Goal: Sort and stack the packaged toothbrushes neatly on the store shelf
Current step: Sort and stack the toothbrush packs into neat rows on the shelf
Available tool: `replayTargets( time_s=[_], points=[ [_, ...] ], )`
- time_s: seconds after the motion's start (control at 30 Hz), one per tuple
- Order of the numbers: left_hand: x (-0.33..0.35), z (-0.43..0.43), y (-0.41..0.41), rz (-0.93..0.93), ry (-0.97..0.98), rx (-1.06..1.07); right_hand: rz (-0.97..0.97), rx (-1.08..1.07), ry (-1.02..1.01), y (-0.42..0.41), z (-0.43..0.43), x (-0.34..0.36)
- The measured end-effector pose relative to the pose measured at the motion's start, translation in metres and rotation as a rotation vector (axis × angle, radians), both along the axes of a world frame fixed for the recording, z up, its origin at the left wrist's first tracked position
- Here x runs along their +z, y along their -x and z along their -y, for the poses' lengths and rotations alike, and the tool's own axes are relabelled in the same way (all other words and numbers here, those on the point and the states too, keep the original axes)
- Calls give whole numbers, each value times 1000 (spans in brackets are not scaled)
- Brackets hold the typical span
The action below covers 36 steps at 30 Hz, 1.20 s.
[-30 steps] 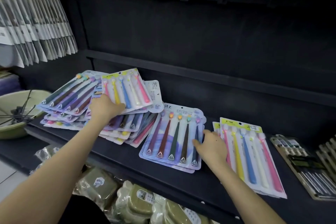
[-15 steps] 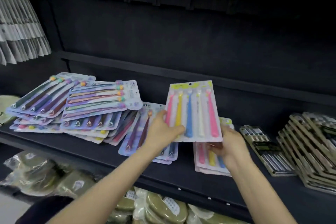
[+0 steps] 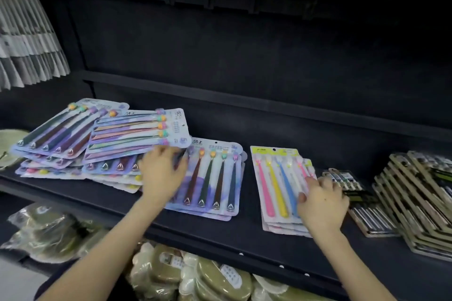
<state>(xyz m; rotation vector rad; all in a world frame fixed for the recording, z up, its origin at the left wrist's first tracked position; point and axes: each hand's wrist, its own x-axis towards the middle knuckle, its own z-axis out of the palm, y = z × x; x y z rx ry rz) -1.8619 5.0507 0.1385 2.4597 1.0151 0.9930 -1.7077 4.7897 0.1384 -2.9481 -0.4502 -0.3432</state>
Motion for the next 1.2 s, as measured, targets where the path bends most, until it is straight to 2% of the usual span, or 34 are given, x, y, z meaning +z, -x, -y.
replayTargets(
  time_s=[0.07, 0.13, 0.2, 0.27, 0.33, 0.4, 0.53, 0.67, 0.77, 0.83, 0.9, 0.97, 1.03, 1.13, 1.2],
  points=[
    [5, -46, 25, -73, 42, 287, -10, 151, -130, 17, -26, 8],
    [7, -83, 44, -224, 182, 430, -125, 334, -362, 37, -57, 15],
    [8, -108, 54, -263, 346, 402, -338, 436, -577, 58, -93, 21],
    [11, -122, 59, -175, 448, 315, -603, 471, -664, 73, -130, 23],
    [15, -127, 63, -230, 421, 347, -859, 459, -763, 84, -166, 24],
    [19, -119, 64, -282, 360, 389, -987, 396, -848, 87, -191, 22],
    [16, -92, 79, -83, 428, 236, -1001, 281, -964, 83, -232, 15],
    [7, -61, 85, -163, 467, -57, -1089, 191, -1135, 79, -250, 8],
    [7, -62, 89, -167, 413, -236, -1012, 169, -1201, 77, -255, 5],
    [8, -75, 95, -75, 275, -122, -979, 151, -1229, 74, -255, 4],
    [8, -95, 101, -21, 184, 99, -955, 123, -1254, 70, -251, 6],
    [7, -113, 105, -87, 282, 203, -908, 79, -1268, 64, -239, 8],
    [3, -125, 102, -205, 388, 195, -847, 74, -1264, 53, -218, 8],
    [2, -137, 96, -297, 375, 208, -770, 114, -1204, 32, -176, 4],
    [8, -143, 93, -315, 419, 229, -713, 136, -1092, 24, -154, -1]
  ],
)
